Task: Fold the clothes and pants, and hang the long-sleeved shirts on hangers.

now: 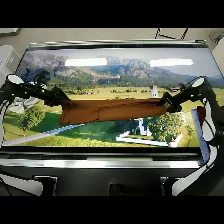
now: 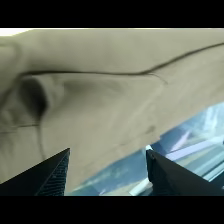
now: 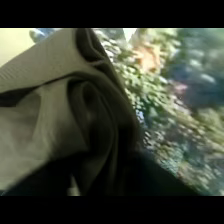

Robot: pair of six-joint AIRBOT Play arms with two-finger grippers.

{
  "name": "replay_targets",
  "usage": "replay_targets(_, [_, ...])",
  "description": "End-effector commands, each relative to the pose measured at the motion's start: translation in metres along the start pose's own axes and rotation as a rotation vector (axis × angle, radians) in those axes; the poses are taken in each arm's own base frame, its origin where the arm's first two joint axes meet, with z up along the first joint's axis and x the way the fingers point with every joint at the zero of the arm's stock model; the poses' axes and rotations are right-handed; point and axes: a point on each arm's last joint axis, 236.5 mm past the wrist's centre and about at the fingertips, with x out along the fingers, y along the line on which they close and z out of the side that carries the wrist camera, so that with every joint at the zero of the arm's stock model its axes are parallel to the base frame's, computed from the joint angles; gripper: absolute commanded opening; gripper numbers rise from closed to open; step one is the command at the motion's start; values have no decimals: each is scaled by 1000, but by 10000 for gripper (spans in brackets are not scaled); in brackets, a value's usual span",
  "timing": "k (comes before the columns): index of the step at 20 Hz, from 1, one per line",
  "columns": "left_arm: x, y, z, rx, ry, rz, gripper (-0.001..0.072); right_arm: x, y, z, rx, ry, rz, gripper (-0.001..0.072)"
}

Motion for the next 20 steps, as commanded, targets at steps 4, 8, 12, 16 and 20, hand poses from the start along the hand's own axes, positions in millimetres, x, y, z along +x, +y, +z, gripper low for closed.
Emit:
replay_targets(4, [15, -59, -4, 76, -6, -86, 510, -28, 45, 2, -167, -96, 89, 35])
replay_targets(8, [85, -121, 0, 167, -93, -101, 155, -106, 115, -35, -356, -214, 214, 34])
replay_targets(12, [188, -186, -39, 141, -61, -177, 113, -161, 175, -106, -562, -285, 237, 35])
replay_targets(16, [266, -224, -89, -36, 38, -306, 33, -193, 220, -171, -692, -348, 275, 36])
replay_targets(20, [323, -271, -125, -302, 27, -430, 30, -190, 232, -197, -697, -335, 259, 37])
